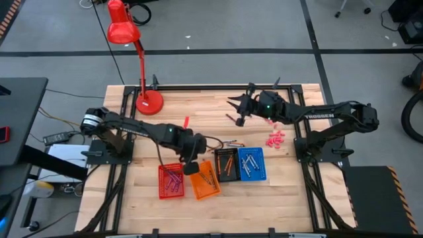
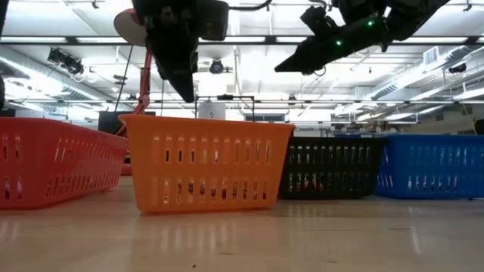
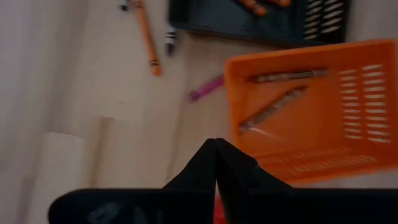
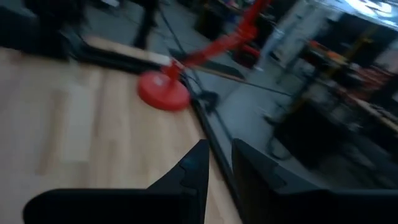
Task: Sort crayons
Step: Put the pink crayon into the red bin
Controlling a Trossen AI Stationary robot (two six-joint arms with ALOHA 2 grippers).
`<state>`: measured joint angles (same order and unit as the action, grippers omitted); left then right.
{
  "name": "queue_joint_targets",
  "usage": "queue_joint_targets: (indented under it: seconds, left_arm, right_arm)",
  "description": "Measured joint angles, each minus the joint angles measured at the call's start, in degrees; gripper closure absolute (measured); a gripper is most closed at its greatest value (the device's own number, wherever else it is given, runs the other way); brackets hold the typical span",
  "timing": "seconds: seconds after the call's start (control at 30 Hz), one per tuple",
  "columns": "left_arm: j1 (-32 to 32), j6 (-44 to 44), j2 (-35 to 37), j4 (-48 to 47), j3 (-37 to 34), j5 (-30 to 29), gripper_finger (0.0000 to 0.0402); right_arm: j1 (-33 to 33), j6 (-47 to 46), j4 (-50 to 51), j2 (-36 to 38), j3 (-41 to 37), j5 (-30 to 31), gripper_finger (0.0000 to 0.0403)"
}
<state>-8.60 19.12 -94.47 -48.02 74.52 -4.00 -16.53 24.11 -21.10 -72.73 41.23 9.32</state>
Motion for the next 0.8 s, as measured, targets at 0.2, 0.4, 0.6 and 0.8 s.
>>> queue_joint_targets:
  seconds: [0.2,0.4,0.6,0.8]
  left_arm:
    - [-1.0,-0.8,-0.3,1.0,0.0,-13.7,0.0388]
    - [0.9,-7.7,-0.6,5.1,0.0,-14.9,0.0388]
    - [3.5,-15.7,-2.6,8.5,0.1,-14.9,0.0388]
    - [6.2,-21.4,-4.1,9.7,0.0,-14.9,0.0388]
  right_arm:
    - [-2.5,-0.6,1.1,-0.3,0.0,-3.9,0.0328]
    - [-7.2,-5.4,2.7,-3.5,0.1,-6.9,0.0328]
    - [-10.2,-10.0,5.6,-12.1,0.1,-7.9,0.0328]
    - [-12.9,-14.0,10.5,-18.7,0.7,-10.7,0.0326]
